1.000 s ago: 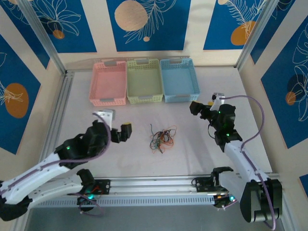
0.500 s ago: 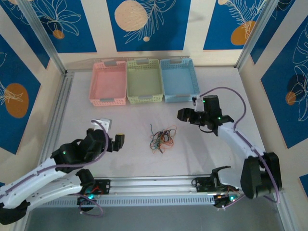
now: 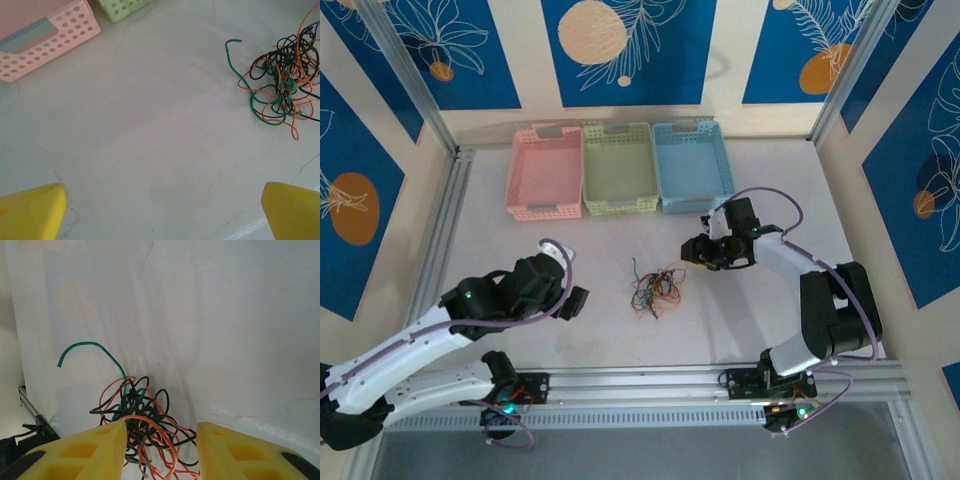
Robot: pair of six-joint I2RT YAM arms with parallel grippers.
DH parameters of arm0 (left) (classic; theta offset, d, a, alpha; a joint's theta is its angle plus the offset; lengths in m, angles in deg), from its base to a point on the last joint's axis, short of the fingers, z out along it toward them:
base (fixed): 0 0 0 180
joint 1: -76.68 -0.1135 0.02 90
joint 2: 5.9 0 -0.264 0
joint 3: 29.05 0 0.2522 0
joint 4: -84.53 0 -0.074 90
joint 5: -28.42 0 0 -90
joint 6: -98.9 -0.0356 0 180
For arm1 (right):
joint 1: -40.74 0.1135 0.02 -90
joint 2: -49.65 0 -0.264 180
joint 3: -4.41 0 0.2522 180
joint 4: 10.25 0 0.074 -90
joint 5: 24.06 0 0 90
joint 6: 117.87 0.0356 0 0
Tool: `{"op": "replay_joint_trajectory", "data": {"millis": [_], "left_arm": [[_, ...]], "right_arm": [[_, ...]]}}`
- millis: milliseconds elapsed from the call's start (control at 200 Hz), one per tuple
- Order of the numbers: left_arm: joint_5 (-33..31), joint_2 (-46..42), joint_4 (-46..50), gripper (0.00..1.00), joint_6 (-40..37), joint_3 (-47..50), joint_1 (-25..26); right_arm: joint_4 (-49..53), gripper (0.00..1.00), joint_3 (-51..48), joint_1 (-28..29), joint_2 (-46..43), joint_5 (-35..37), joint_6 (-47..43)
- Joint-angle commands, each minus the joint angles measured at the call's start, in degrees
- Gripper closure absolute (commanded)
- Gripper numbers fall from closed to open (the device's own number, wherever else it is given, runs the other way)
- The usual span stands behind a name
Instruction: Untangle the cables
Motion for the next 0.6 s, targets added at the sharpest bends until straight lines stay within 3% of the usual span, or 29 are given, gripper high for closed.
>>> {"op": "replay_joint_trajectory", "data": {"millis": [0, 350, 595], "left_arm": [[-1.05, -2.09, 0.49, 0.00, -1.60, 0.45, -0.65], [-1.15, -1.46, 0.56, 0.00, -1.42, 0.72, -0.71], [-1.52, -1.04, 0.67, 0.00, -1.33, 0.85, -0.66]], "right_arm": [[2.49, 0.61, 2.56, 1.52, 1.31, -1.95, -1.49], [3.08, 0.72, 3.67, 2.59, 3.10, -2.06, -2.31], [1.84, 1.00, 2.53, 3.20, 1.29, -2.66, -2.95]]}}
